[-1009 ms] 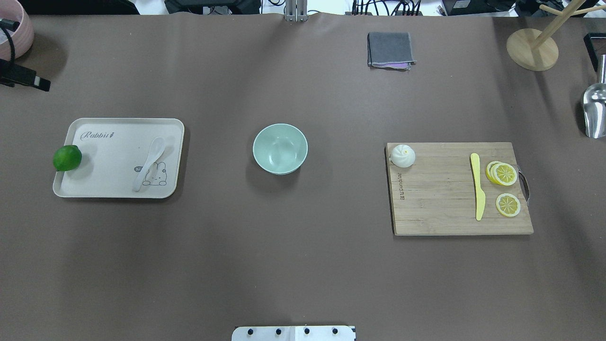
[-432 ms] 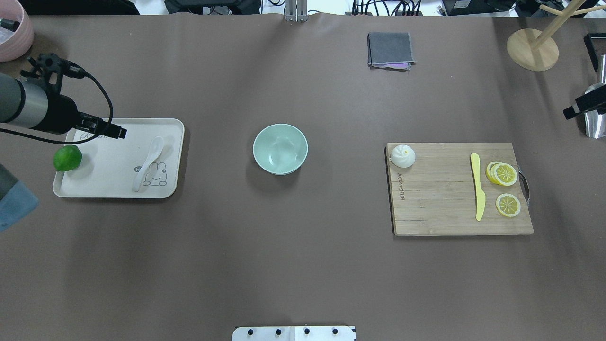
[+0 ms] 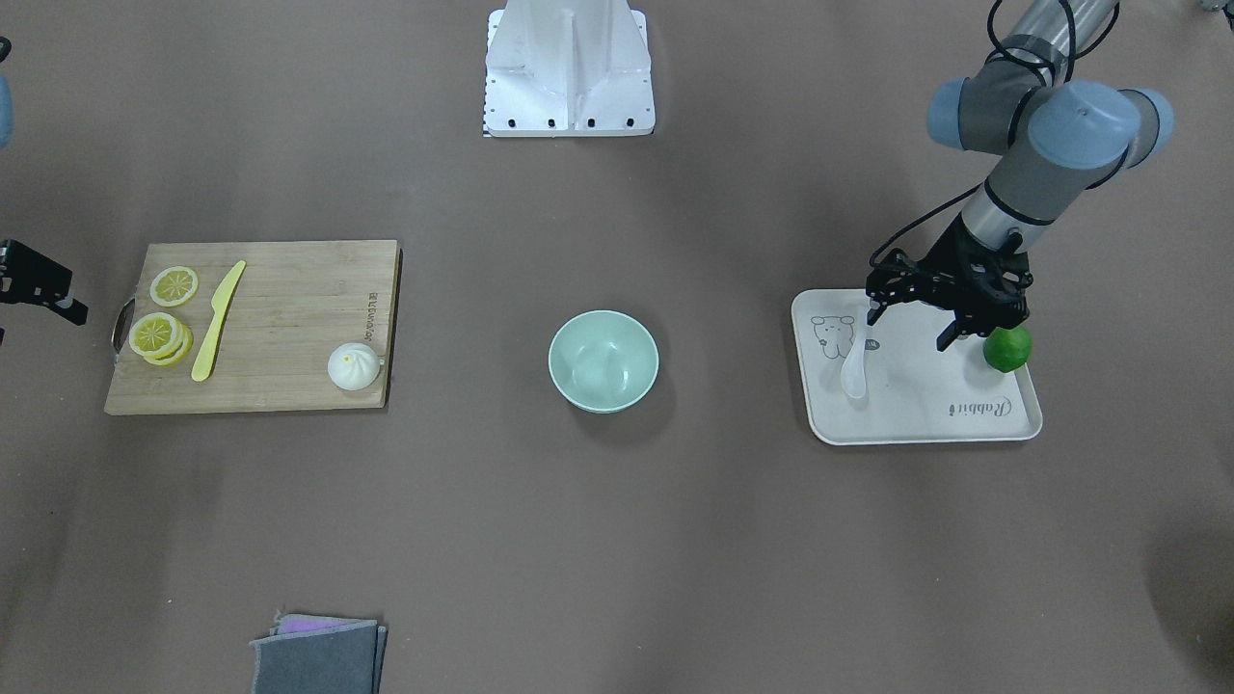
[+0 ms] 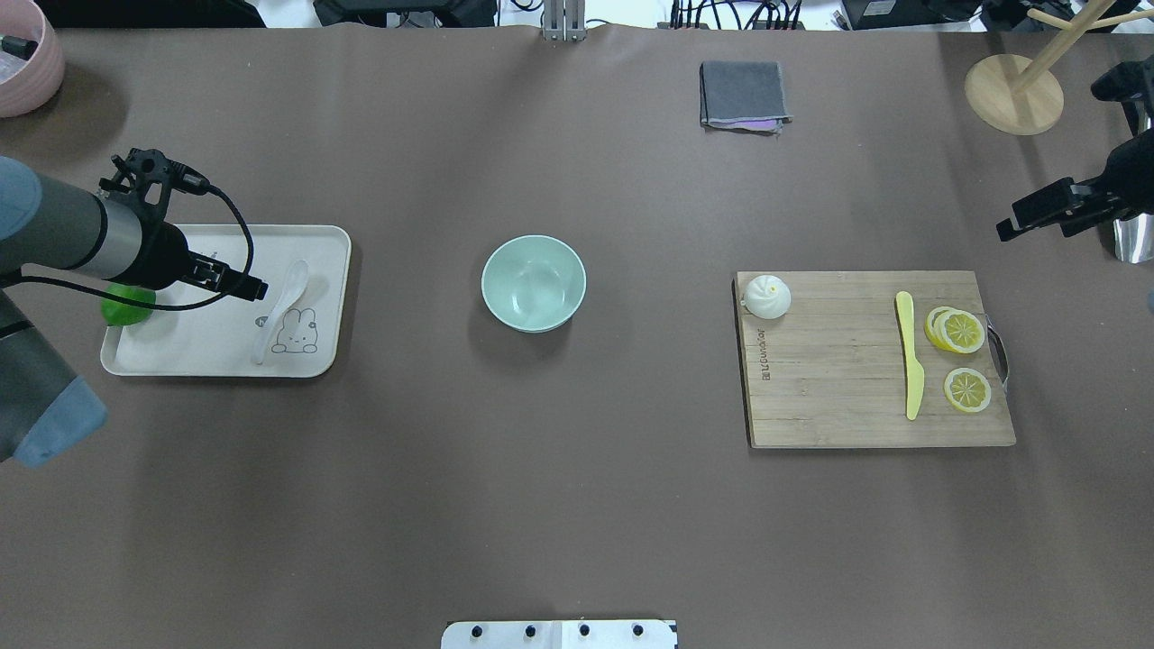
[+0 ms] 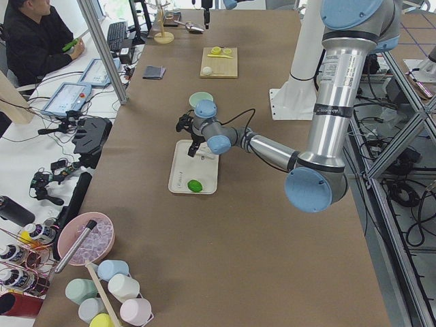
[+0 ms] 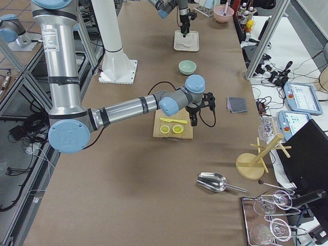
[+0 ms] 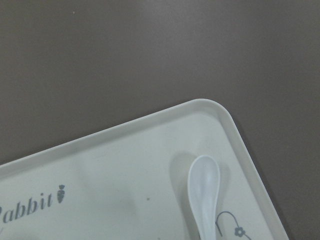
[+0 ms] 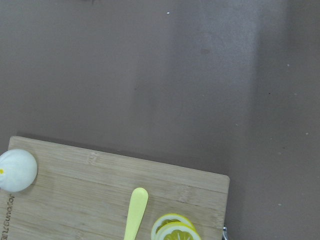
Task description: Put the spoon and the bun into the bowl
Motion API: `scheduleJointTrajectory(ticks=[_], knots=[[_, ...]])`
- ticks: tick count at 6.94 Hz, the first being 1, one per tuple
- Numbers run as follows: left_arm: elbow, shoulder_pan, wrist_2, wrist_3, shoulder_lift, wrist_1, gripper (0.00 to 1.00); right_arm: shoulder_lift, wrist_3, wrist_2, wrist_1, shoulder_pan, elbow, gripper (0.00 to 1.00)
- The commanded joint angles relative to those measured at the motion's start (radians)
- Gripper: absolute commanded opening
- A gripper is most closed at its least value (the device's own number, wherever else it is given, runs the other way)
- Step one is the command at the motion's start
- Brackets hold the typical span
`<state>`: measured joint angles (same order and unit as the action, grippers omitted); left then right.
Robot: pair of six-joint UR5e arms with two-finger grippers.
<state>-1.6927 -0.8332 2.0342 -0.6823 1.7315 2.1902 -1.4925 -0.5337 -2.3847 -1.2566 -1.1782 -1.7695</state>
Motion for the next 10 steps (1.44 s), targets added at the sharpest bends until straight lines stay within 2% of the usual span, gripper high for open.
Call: scheduleJointTrajectory(ticks=[1,3,5,7,8,10], knots=[[0.036,0.061,-0.040,-0.050,0.038,0.003,0.90,0.009,-0.025,0.057,0.014,0.054,0.002,1.00],[0.064,0.082,-0.054,-0.060,0.054,0.005,0.91,0.023,-0.026,0.058,0.014,0.068,0.002,1.00],[0.111,0.083,-0.055,-0.062,0.053,0.080,0.93,0.055,-0.107,0.058,0.016,0.098,0.001,1.00],[0.122,0.085,-0.055,-0.063,0.045,0.088,0.59,0.058,-0.108,0.058,0.016,0.108,0.001,1.00],[0.120,0.085,-0.054,-0.066,0.040,0.088,0.36,0.058,-0.108,0.058,0.016,0.109,-0.001,1.00],[0.108,0.083,-0.045,-0.071,0.025,0.086,0.06,0.058,-0.124,0.058,0.016,0.111,-0.008,1.00]])
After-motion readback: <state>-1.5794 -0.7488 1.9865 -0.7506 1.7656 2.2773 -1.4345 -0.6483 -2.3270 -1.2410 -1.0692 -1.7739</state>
